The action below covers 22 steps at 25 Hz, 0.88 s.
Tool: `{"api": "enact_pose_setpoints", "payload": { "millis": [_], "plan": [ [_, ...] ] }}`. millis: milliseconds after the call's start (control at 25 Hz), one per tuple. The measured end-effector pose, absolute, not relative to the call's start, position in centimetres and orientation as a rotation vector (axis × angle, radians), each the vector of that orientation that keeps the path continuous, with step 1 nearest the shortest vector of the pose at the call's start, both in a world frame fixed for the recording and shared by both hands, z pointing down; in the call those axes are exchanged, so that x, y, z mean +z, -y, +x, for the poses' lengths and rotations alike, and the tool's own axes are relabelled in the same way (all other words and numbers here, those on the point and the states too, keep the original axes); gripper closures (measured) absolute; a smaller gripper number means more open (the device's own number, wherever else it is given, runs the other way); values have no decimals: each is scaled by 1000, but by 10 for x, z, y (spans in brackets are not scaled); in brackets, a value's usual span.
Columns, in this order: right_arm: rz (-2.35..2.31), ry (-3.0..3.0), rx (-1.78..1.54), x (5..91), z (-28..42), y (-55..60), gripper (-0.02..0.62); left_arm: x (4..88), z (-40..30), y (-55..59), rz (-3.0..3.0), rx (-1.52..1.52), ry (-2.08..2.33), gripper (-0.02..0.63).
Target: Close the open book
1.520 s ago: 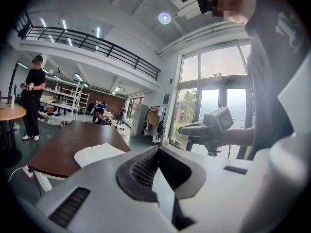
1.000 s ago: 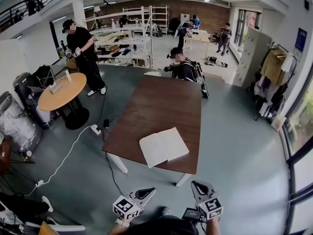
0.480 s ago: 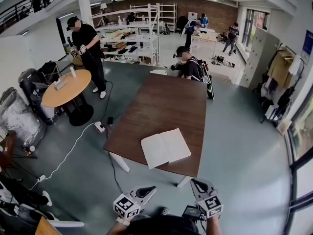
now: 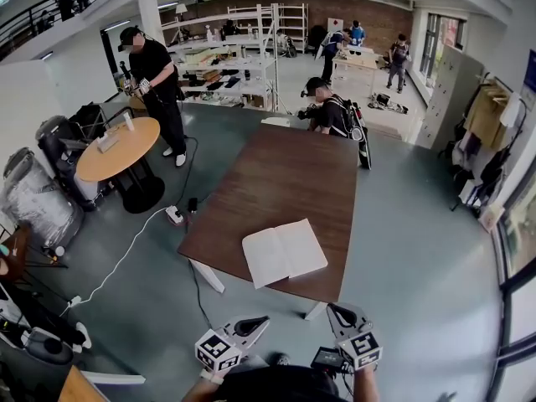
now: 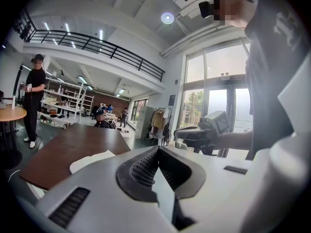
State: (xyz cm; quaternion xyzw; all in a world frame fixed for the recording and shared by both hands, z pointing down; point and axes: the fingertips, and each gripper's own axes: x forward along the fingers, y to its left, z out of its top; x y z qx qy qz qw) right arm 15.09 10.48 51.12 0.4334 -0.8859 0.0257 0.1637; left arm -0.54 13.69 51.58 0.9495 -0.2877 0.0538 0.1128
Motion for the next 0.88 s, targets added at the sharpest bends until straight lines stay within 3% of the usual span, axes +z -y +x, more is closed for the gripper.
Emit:
{"api": "enact_pose_setpoints", "payload": {
  "millis": [880],
  "plan": [
    [1230, 2503, 106, 521, 161, -101, 607, 523, 2, -126, 2756, 125, 837, 598]
  ]
}}
